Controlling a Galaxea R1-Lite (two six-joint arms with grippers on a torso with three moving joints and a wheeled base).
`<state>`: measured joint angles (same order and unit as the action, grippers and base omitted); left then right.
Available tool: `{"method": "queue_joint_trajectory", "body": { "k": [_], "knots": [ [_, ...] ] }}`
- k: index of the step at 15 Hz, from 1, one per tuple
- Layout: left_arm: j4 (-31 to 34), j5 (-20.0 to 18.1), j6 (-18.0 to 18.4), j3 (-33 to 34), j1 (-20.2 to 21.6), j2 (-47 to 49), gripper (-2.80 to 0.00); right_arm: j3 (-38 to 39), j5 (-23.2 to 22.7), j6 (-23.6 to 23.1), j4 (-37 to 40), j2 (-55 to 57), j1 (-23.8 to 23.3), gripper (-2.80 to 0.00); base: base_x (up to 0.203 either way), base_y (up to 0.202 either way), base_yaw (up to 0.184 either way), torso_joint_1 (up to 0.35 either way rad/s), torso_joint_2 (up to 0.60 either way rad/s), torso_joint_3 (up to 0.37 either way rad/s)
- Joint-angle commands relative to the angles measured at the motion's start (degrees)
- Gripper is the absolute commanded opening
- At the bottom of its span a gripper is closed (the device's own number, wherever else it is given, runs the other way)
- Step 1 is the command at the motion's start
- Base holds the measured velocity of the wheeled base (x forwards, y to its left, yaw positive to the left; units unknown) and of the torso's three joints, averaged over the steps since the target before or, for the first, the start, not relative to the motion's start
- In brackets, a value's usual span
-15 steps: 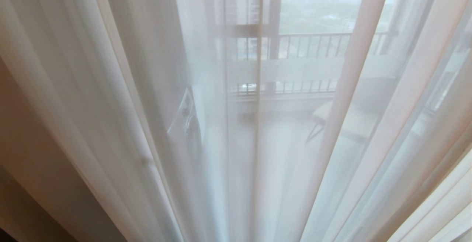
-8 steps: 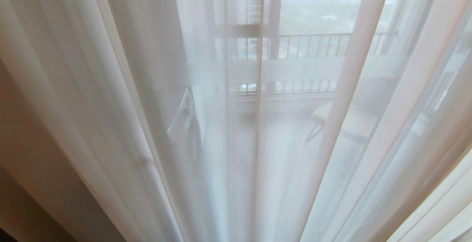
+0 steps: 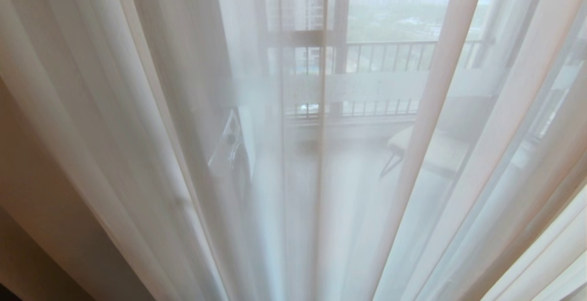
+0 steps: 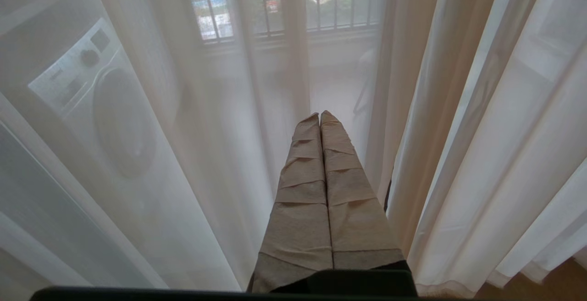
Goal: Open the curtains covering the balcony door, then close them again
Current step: Close the outer curtains on both sides
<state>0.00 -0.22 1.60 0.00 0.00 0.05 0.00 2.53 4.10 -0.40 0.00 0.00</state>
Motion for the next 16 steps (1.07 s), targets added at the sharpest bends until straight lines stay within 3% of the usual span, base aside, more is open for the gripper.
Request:
{"method": "queue_joint_trajectory", "body": {
  "k": [1,6,10,14,16],
  "knots": [
    [-0.3,0.6,-0.6,-0.9,0.0,0.0,-2.80,0.0,0.0,0.0,0.0,0.0,0.0,-2.80,0.000,0.000,0.000,0.000,0.00,0.000],
    [1.7,4.6,-0.5,-13.8,0.1,9.8,-2.80,0.0,0.0,0.0,0.0,0.1,0.0,-2.80,0.000,0.000,0.000,0.000,0.00,0.000],
    [1.6,19.8,-0.7,-27.2,0.1,25.3,-2.80,0.0,0.0,0.0,0.0,0.1,0.0,-2.80,0.000,0.000,0.000,0.000,0.00,0.000],
    [1.5,37.6,-3.4,-40.2,0.7,40.5,-2.80,0.0,0.0,0.0,0.0,0.0,0.0,-2.80,0.000,0.000,0.000,0.000,0.00,0.000],
    [1.5,41.4,-4.1,-45.4,6.6,46.1,-2.80,0.0,0.0,-0.1,0.0,0.0,0.0,-2.80,0.000,0.000,0.000,0.000,0.00,0.000]
  ]
}}
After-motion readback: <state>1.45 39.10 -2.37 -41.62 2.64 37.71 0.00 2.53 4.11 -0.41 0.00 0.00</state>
